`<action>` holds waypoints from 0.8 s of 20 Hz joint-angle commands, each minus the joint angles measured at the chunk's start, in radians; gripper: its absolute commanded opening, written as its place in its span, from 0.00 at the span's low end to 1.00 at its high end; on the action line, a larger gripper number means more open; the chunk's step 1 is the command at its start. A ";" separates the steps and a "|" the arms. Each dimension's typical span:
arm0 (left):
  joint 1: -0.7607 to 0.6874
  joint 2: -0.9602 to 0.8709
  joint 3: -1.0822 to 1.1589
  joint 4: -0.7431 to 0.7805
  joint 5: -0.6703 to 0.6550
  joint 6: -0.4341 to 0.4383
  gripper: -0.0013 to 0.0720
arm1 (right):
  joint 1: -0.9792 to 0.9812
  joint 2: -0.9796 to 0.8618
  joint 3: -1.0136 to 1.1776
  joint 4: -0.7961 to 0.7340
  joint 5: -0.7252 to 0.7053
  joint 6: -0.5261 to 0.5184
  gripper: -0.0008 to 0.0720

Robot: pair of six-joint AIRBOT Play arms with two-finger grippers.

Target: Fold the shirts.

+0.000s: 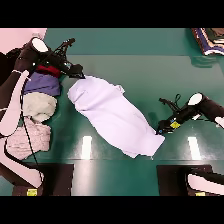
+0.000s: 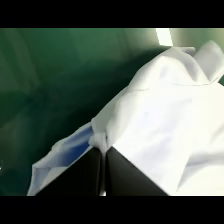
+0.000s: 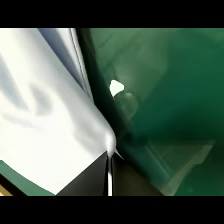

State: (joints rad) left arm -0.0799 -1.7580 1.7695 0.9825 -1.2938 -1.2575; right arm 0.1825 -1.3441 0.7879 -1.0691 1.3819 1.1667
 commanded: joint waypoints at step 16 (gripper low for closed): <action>-0.001 0.871 0.319 0.029 0.346 0.002 0.05 | -0.320 0.473 1.153 -0.008 -0.139 0.064 0.03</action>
State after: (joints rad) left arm -0.0799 -1.0035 2.0785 1.0111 -1.0348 -1.2556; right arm -0.0845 -0.9005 1.8179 -1.0752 1.2427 1.2289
